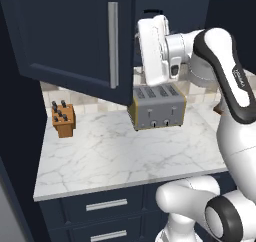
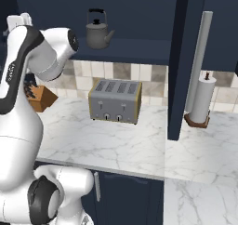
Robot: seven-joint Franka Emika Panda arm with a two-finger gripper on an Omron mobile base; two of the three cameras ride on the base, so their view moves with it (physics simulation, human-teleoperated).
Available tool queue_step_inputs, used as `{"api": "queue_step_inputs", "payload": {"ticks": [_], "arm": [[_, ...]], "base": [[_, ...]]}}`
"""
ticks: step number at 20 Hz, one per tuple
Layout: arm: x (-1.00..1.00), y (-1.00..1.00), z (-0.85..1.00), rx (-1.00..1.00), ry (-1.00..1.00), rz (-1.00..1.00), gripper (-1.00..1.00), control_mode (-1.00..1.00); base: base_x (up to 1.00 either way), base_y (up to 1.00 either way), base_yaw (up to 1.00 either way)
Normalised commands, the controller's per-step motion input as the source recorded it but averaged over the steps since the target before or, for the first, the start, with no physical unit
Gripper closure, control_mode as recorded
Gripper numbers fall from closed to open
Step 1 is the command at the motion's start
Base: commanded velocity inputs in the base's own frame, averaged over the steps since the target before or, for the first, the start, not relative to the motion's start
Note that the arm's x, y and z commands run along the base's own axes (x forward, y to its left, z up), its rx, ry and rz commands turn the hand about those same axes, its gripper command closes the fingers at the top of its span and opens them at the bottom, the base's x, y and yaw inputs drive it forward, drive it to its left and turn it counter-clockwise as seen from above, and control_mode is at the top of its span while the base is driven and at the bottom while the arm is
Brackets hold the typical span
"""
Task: Open the cabinet, pick the kettle from the cabinet, and place it in the sink.
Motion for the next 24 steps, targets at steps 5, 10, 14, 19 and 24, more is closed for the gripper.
{"api": "queue_step_inputs", "payload": {"ticks": [5,10,14,19,24], "arm": [[-0.26,0.65,0.00,-0.04,-0.04,0.13,-1.00,-1.00],[-0.43,0.83,-0.01,-0.07,-0.06,0.12,-1.00,-1.00],[-0.42,1.00,-0.03,-0.09,-0.05,0.10,-1.00,-1.00],[-0.20,1.00,-0.03,-0.10,-0.01,0.07,-1.00,-1.00],[-0.12,0.73,-0.05,-0.10,-0.01,0.01,-1.00,-1.00]], "base": [[0.00,0.00,0.00],[0.00,0.00,0.00],[0.00,0.00,0.00],[0.00,0.00,0.00],[0.00,0.00,0.00]]}}
